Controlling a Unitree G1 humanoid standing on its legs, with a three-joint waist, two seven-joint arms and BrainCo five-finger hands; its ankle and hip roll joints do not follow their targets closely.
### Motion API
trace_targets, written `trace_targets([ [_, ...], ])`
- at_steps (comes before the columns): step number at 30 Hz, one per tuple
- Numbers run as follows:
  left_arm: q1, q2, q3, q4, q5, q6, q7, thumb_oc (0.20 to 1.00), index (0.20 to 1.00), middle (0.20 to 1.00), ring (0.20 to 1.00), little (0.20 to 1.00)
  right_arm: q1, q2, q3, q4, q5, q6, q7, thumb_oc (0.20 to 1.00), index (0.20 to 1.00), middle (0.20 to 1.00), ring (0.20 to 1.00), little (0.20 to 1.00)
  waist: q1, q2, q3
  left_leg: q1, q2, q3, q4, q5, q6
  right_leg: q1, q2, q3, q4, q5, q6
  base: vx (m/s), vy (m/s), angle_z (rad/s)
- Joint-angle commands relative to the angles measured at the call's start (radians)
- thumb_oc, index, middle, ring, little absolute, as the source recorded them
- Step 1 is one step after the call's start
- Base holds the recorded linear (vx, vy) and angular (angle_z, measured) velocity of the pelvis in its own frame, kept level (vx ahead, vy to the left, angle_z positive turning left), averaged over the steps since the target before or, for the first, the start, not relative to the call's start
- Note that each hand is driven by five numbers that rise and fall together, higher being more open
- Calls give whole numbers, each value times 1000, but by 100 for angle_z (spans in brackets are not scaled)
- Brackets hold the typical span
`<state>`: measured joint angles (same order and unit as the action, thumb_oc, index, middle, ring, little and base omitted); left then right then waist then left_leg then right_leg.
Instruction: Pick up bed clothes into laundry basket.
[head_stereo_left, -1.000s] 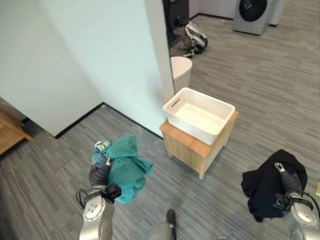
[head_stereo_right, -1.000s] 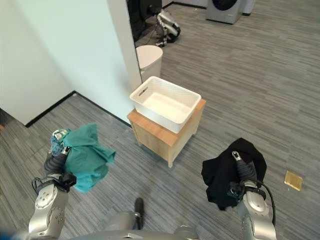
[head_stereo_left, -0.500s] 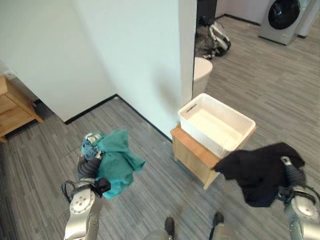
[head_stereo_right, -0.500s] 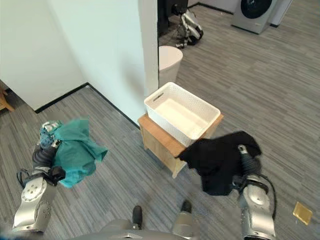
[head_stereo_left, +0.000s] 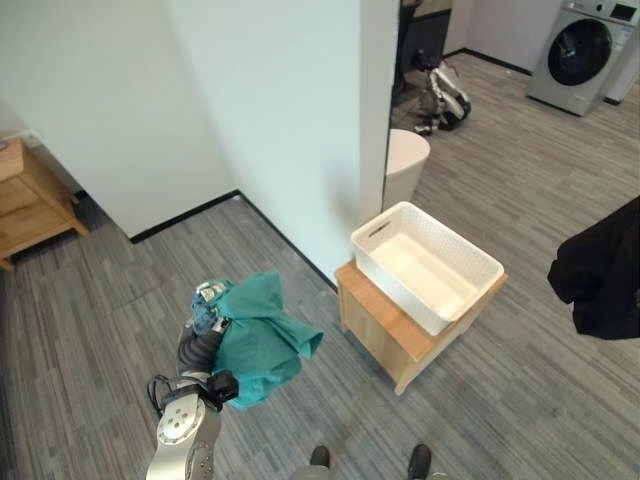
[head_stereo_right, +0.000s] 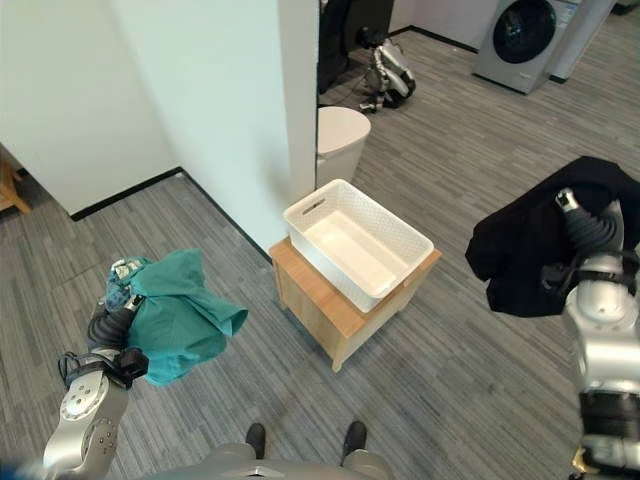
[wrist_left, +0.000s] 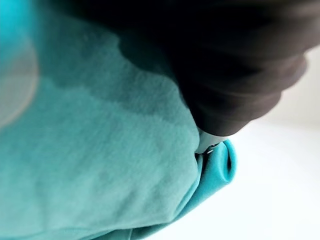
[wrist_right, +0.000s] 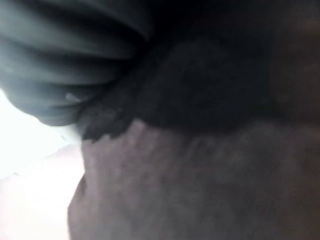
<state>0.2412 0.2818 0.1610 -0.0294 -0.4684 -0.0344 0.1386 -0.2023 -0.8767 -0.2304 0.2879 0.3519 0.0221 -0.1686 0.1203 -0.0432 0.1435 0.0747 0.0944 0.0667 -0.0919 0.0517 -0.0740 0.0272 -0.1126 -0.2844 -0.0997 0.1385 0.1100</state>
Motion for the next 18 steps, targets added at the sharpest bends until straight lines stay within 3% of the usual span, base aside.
trace_targets([
  [1,-31,116,-9,-65,-66,-61,-21,200,200,200,200,200,-189,-131,91,75,38,-22,0,200,200,200,200,200,44,-56,-3,-22,-39,2,5,-47,3,65,-44,-31,12,-110,47,5,1,-3],
  [4,-22,150,-17,-69,-69,-60,-19,200,200,200,200,200,-348,-231,195,187,-3,6,-18,200,200,200,200,200,67,-70,5,-31,-37,-2,5,-43,2,58,-42,-35,12,-106,49,6,6,11],
  [7,-18,171,-20,-60,-91,-63,-8,200,200,200,200,200,-616,-310,393,320,-33,25,-22,200,200,200,200,200,87,-80,11,-44,-36,-8,5,-39,1,48,-40,-43,12,-103,51,2,16,8],
  [11,-9,175,-16,-65,-103,-62,-1,200,200,200,200,200,-808,-303,565,369,-52,40,-4,200,200,200,200,200,98,-81,23,-61,-39,-17,5,-33,2,39,-39,-46,12,-101,51,-9,14,5],
  [18,-7,165,-22,-49,-105,-60,5,200,200,200,200,200,-893,-270,681,327,-86,54,33,200,200,200,200,200,106,-84,35,-73,-41,-27,5,-31,4,36,-41,-57,12,-100,51,5,8,8],
])
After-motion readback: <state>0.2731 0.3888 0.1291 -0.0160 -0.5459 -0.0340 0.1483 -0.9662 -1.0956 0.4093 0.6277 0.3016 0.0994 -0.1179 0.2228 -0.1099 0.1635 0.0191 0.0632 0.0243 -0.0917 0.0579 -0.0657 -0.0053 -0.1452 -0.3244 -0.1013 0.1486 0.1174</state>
